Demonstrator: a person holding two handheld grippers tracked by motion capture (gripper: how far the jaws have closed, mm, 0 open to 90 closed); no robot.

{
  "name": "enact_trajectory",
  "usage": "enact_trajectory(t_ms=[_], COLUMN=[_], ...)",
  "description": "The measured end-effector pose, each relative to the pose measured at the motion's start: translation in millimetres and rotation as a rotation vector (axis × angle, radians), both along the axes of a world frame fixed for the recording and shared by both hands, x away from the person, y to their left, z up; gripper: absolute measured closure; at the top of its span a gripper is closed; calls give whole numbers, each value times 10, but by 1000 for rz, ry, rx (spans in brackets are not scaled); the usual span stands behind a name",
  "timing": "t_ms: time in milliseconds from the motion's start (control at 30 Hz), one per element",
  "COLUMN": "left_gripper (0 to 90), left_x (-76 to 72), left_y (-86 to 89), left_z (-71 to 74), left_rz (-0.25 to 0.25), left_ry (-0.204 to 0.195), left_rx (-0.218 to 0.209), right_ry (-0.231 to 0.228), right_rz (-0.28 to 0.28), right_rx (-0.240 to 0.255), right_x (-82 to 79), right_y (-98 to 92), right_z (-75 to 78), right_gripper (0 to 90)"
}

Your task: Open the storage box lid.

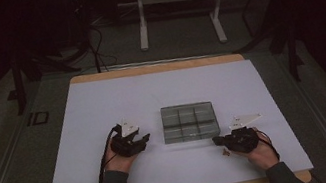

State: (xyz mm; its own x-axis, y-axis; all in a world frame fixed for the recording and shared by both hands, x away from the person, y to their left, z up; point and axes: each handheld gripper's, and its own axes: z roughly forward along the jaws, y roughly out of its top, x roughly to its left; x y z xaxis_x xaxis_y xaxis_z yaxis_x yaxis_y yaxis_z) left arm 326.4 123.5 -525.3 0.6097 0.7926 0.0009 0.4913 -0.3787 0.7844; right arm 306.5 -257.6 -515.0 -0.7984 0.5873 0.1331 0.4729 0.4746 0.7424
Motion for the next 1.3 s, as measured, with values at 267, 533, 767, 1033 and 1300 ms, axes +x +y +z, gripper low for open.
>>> enact_trajectory(t_ms=[267, 533, 767, 1033, 1300], left_gripper=[507, 507, 533, 589, 617], left_x=[-9, -33, -79, -124, -150], left_y=[-30, -112, -206, -321, -369], left_z=[6, 15, 29, 39, 49], left_rz=[-11, -42, -98, -158, -180], left_ry=[1, 5, 12, 7, 3], left_rx=[-13, -5, -20, -14, -8], right_ry=[-9, -20, -28, -31, -29], right_rz=[-4, 8, 16, 14, 16], right_rx=[11, 30, 34, 33, 42], right_x=[22, 65, 97, 115, 113], right_y=[145, 294, 418, 485, 541], right_z=[-32, -51, -69, -109, -136], right_gripper=[900, 900, 900, 900, 900])
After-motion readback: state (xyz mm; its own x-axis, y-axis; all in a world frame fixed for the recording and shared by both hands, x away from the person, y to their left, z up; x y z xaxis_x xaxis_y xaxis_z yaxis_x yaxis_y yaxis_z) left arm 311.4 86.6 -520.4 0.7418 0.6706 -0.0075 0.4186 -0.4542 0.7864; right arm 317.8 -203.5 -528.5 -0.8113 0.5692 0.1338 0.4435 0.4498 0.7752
